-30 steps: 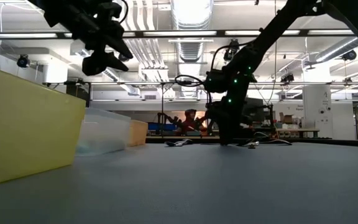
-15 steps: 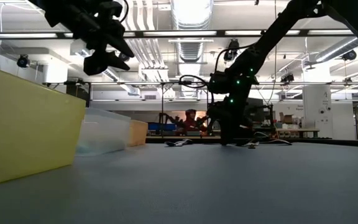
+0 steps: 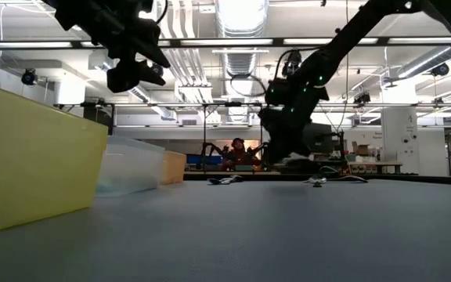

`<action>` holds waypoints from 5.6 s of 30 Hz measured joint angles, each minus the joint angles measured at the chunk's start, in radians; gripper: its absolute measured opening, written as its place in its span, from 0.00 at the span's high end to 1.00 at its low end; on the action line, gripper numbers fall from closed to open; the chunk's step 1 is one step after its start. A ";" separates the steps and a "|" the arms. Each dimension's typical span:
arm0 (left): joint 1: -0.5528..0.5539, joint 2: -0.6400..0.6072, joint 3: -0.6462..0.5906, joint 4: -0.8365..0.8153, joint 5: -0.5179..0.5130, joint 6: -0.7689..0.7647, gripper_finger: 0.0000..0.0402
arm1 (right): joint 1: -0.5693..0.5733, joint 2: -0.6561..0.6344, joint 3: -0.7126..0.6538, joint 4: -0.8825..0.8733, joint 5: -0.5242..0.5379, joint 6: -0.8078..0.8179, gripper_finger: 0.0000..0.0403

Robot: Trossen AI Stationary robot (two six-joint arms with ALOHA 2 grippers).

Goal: Sort silverware by color (type)
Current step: Put the black spoon into the yellow bin

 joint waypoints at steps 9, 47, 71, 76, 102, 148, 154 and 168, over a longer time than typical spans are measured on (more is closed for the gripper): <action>-0.048 0.124 0.000 0.075 -0.063 0.001 0.61 | 0.045 -0.085 0.007 0.046 -0.075 0.022 0.98; -0.088 0.029 0.000 -0.081 -0.002 0.070 0.61 | 0.580 -0.302 0.006 0.443 0.215 0.179 0.98; -0.152 -0.443 0.000 -0.478 -0.141 -0.136 0.61 | 1.039 0.141 0.076 1.235 0.647 0.301 0.98; -0.152 -0.467 0.000 -0.476 -0.141 -0.141 0.61 | 1.055 0.275 0.161 1.321 0.664 0.301 0.98; -0.153 -0.507 0.000 -0.484 -0.140 -0.128 0.61 | 1.039 0.464 0.630 0.542 0.498 0.371 0.75; -0.141 -0.366 -0.002 -0.366 -0.916 -0.180 0.61 | 0.302 -0.304 -0.437 -0.002 0.776 1.011 0.79; -0.099 -0.352 -0.002 -0.365 -0.922 -0.095 0.61 | 0.270 -0.282 -0.446 0.060 0.705 1.061 0.79; -0.042 -0.402 -0.002 -0.370 -0.891 0.027 0.61 | 0.226 -0.224 -0.445 0.154 0.725 1.126 0.79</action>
